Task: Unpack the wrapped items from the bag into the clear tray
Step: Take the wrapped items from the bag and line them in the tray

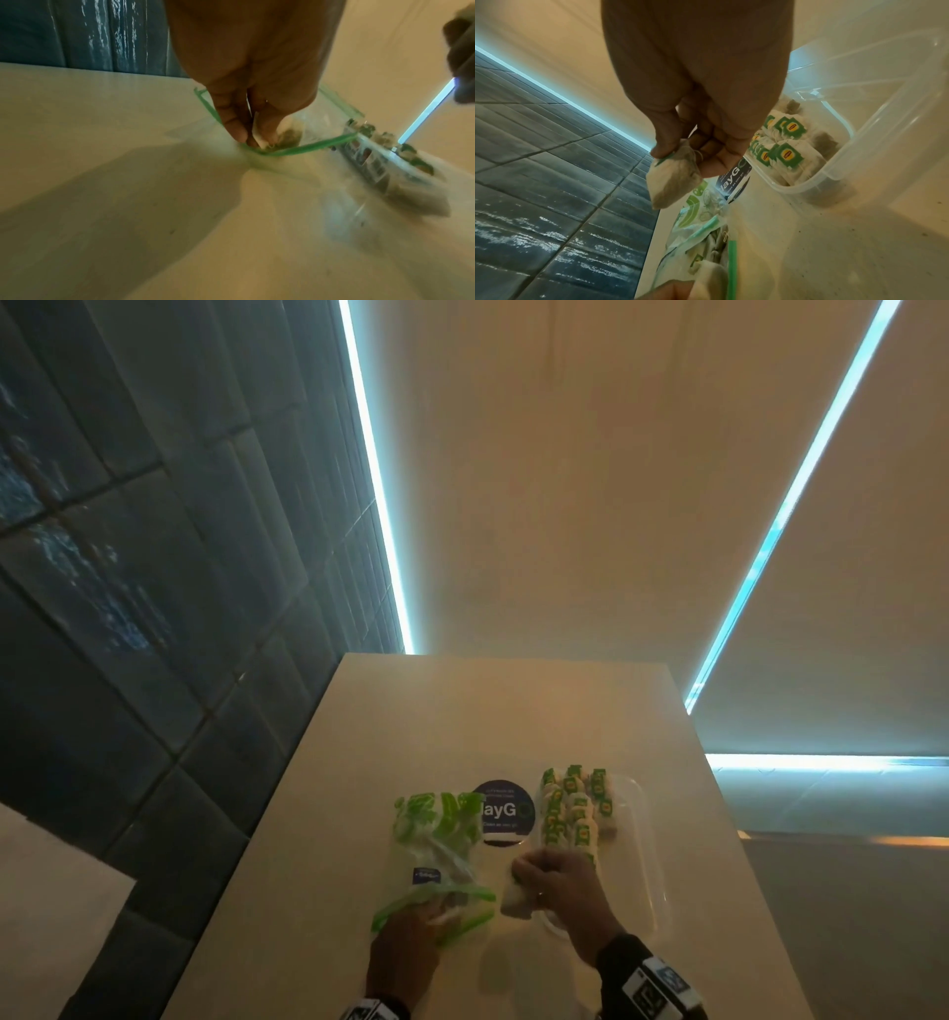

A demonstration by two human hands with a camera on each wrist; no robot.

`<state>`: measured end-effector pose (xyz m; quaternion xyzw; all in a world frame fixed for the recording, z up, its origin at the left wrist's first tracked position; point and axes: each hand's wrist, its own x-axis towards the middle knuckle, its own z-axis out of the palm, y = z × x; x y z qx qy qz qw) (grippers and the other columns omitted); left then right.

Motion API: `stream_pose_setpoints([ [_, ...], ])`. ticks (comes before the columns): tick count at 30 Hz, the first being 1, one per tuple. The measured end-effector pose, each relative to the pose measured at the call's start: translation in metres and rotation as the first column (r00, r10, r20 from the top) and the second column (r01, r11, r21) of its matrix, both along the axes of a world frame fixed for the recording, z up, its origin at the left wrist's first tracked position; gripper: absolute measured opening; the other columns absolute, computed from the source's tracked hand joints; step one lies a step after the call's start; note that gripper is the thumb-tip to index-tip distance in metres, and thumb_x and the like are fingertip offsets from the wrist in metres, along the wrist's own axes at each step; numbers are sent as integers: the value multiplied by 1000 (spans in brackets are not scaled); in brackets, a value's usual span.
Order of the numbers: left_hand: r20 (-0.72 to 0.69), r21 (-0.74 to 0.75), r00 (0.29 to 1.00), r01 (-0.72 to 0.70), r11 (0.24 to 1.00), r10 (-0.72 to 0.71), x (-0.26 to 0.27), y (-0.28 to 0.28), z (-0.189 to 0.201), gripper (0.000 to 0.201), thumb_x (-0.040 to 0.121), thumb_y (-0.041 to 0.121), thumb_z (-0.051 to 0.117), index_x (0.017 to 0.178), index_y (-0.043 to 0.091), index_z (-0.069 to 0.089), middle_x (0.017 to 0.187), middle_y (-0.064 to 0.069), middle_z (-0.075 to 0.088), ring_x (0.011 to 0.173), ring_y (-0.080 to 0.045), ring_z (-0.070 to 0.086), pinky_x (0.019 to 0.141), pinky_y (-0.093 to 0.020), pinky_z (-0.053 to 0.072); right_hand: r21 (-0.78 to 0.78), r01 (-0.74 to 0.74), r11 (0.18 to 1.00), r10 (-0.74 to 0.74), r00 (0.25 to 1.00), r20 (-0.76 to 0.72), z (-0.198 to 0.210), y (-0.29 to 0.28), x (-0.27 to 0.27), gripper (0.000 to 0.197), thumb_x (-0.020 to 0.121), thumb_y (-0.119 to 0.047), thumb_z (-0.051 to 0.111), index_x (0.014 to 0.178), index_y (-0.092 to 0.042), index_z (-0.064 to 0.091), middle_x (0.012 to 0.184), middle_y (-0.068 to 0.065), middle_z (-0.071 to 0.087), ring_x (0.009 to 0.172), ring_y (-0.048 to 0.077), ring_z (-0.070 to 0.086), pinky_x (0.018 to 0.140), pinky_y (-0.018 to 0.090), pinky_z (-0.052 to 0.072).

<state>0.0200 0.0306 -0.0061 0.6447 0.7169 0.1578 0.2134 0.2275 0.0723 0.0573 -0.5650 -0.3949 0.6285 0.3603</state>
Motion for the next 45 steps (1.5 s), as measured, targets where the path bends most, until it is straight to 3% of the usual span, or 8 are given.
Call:
stream_pose_setpoints([
  [7, 337, -31, 938, -72, 997, 78, 8, 10, 26, 19, 74, 32, 77, 59, 32, 66, 64, 14, 66, 61, 1, 59, 60, -18, 46, 48, -174, 984, 171, 984, 56, 7, 4, -2, 11, 84, -3, 68, 89, 7, 68, 85, 15, 70, 77, 26, 64, 77, 43, 56],
  [10, 423, -81, 905, -7, 997, 41, 9, 15, 43, 18, 74, 20, 78, 72, 37, 72, 78, 11, 70, 69, 3, 64, 64, -13, 50, 136, -302, 944, 284, 949, 138, 14, 6, -7, 3, 80, -4, 72, 79, -2, 70, 91, 6, 71, 75, 16, 64, 73, 31, 54],
  [15, 665, -114, 739, -39, 993, 105, 8, 19, 70, 17, 80, 5, 73, 93, 15, 68, 76, -10, 73, 62, -22, 68, 58, -34, 57, 179, -428, 886, 387, 895, 221, 20, 6, -12, 2, 82, -7, 71, 80, -6, 72, 84, 1, 71, 77, 13, 64, 75, 26, 54],
  [20, 872, -199, 469, 79, 977, 140, 6, 18, 87, 30, 99, -2, 42, 105, 6, 70, 93, -24, 69, 78, -30, 69, 74, -38, 57, 3, -261, 965, 260, 958, -120, 18, 6, -5, 7, 88, -5, 64, 87, 1, 67, 90, 15, 65, 86, 28, 62, 84, 43, 53],
  [25, 803, -83, 595, 46, 996, 39, 14, 20, 87, 12, 87, 0, 65, 93, 8, 72, 84, -2, 71, 77, -15, 65, 67, -30, 55, -93, -280, 956, 246, 930, -273, 21, 4, -6, 8, 89, -5, 61, 85, 0, 66, 91, 18, 60, 88, 31, 58, 84, 43, 48],
  [28, 791, -69, 606, -39, 997, 78, 17, 25, 85, 9, 84, 2, 69, 86, 11, 72, 92, 0, 75, 88, -15, 69, 72, -36, 56, -61, -225, 972, 204, 948, -243, 20, 4, -4, 13, 89, -8, 62, 92, 5, 65, 93, 20, 63, 88, 33, 59, 83, 44, 50],
  [35, 686, 16, 701, -286, 958, 198, 24, 33, 87, 5, 81, 13, 75, 81, 14, 71, 80, 0, 72, 76, -13, 67, 54, -12, 50, 22, -300, 954, 300, 950, -88, 35, 13, 15, 16, 87, -10, 66, 94, 5, 67, 87, 9, 70, 79, 20, 64, 70, 30, 50],
  [45, 774, -29, 619, -173, 985, 132, 32, 30, 88, 5, 80, 7, 75, 80, 12, 73, 77, -5, 74, 78, -24, 71, 73, -35, 60, 133, -150, 980, 165, 980, -110, 32, 7, -11, 8, 80, -8, 73, 82, -2, 69, 82, 13, 69, 79, 26, 62, 74, 36, 52],
])
